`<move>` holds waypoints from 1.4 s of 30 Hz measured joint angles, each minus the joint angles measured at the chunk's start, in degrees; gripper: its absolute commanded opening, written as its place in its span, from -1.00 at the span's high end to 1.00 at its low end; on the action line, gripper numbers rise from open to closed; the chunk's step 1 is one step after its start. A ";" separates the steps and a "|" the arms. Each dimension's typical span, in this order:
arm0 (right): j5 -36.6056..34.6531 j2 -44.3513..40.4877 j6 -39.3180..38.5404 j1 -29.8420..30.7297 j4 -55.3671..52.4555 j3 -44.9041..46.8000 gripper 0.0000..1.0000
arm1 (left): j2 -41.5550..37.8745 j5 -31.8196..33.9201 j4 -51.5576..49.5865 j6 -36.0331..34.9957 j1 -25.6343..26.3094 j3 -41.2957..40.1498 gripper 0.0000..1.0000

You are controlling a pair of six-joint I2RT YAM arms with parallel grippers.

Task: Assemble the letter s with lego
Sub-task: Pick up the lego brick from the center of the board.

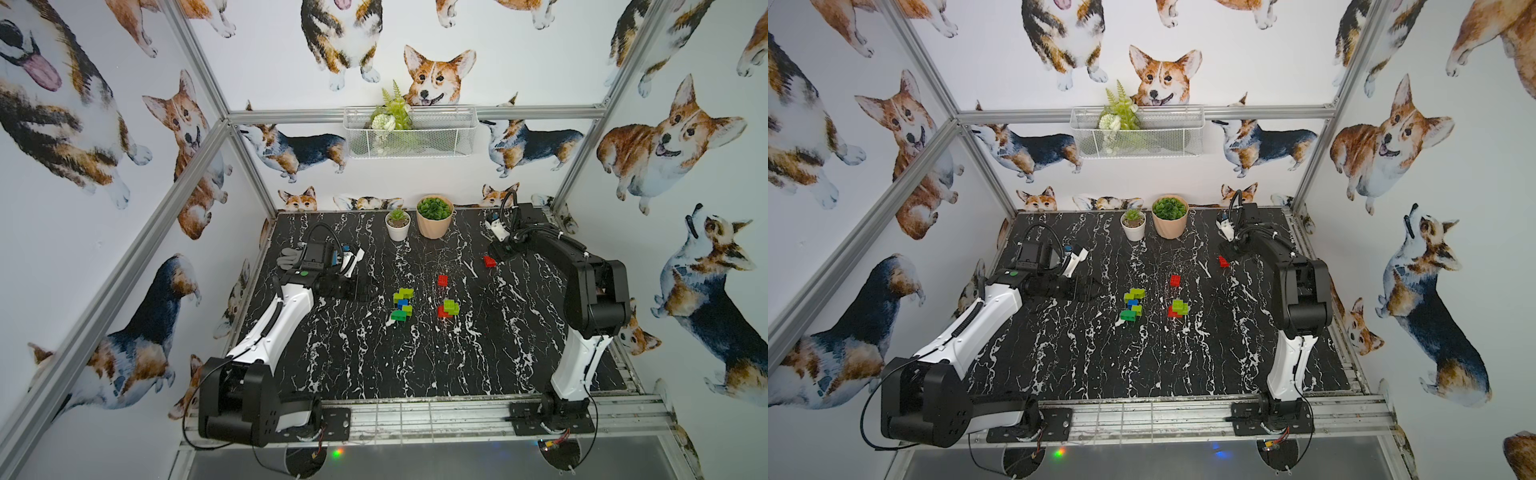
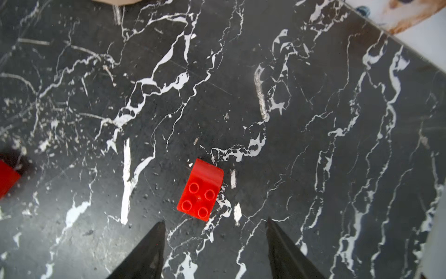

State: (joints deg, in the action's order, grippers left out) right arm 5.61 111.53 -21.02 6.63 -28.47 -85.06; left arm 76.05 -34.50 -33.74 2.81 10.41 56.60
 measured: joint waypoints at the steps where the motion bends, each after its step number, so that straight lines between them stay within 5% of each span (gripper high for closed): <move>1: -0.94 0.70 2.95 0.00 -0.37 -0.48 -0.37 | 0.00 -0.07 0.00 0.00 0.00 0.00 -1.00; 12: -1.44 6.88 16.63 0.94 -2.97 -5.14 -0.22 | -0.11 -0.11 0.02 0.02 0.00 -0.02 -1.00; 24: -3.98 10.03 19.28 3.87 -4.66 -7.04 0.01 | -0.15 -0.11 0.07 0.00 0.00 -0.20 -1.00; 42: -7.23 10.19 19.37 4.98 -6.45 -6.88 0.07 | 0.15 -0.13 0.15 -0.02 0.00 -0.39 -1.00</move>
State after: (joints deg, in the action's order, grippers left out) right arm -1.63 121.71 -1.65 11.62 -34.92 -91.94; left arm 76.20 -34.63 -33.58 2.79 10.41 56.21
